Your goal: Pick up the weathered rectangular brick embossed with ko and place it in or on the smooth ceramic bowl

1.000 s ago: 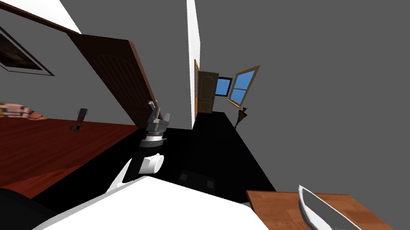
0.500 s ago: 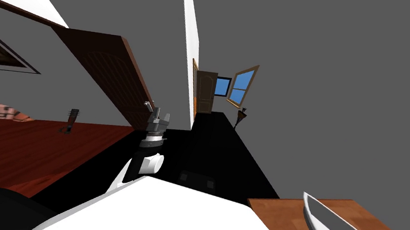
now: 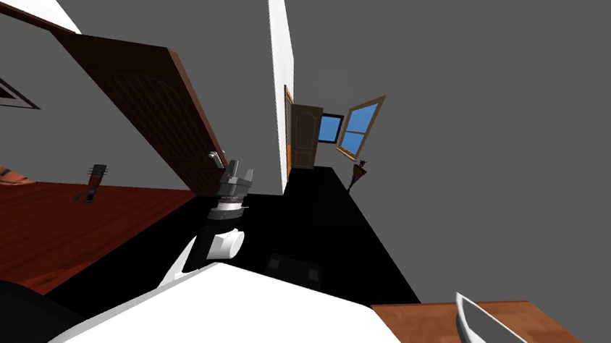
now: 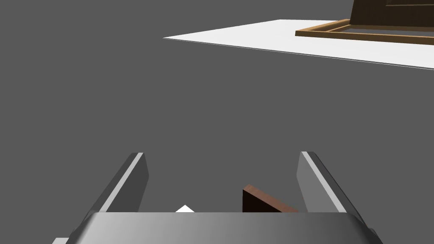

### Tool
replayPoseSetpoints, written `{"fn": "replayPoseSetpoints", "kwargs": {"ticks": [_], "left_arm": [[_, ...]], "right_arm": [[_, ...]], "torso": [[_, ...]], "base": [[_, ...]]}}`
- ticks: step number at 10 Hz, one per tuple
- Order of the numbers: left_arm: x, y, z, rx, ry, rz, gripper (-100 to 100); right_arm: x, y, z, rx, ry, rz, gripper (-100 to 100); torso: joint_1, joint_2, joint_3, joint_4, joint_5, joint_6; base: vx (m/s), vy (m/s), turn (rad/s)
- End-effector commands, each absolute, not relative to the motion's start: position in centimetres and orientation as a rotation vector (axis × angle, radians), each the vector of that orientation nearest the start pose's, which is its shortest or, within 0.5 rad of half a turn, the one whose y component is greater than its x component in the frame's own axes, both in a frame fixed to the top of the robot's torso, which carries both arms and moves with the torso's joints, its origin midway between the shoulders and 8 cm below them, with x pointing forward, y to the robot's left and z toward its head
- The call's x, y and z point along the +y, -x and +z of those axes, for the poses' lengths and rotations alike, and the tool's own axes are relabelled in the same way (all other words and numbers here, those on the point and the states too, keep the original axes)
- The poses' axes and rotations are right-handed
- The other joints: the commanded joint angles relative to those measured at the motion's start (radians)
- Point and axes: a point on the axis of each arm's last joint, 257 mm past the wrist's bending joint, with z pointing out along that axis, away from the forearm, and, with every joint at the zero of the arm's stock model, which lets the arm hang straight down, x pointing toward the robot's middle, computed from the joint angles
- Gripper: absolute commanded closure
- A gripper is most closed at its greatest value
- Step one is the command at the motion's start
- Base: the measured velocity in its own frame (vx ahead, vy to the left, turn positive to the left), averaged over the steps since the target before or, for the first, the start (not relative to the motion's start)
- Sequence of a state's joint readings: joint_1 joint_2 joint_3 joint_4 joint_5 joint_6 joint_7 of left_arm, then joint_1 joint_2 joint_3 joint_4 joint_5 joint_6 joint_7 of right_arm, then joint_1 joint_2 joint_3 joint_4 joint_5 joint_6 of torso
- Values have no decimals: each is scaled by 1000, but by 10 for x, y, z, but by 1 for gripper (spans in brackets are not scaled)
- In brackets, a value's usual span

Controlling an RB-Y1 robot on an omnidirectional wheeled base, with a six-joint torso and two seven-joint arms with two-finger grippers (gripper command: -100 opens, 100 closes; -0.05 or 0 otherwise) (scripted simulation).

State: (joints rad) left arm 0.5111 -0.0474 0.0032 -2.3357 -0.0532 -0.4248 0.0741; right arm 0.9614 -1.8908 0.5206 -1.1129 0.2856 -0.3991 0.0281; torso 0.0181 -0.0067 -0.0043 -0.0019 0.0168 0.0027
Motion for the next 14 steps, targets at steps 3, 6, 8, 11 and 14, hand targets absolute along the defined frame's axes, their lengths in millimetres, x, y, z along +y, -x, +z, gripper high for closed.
{"fn": "replayPoseSetpoints", "kwargs": {"ticks": [3,6,8,11,14], "left_arm": [[282,-344,31,600,712,-1319,0],[282,-344,31,600,712,-1319,0],[282,-344,31,600,712,-1319,0],[282,-344,31,600,712,-1319,0],[282,-344,31,600,712,-1319,0]], "right_arm": [[-789,-29,-240,3129,418,-558,100],[-778,-39,-235,3140,421,-476,100],[-770,-41,-234,3151,415,-416,100],[-756,-39,-237,3167,397,-320,100],[-738,-32,-242,3186,368,-209,100]], "torso": [[-2,-3,-2,-1,0,-1],[-5,-2,-1,0,-1,1],[-4,-2,-1,0,0,0],[-4,1,0,0,0,2],[0,3,2,1,1,3]], "base": [[116,-65,-57],[106,-106,-72],[116,-91,-58],[85,-93,-63],[68,-69,-69]]}}
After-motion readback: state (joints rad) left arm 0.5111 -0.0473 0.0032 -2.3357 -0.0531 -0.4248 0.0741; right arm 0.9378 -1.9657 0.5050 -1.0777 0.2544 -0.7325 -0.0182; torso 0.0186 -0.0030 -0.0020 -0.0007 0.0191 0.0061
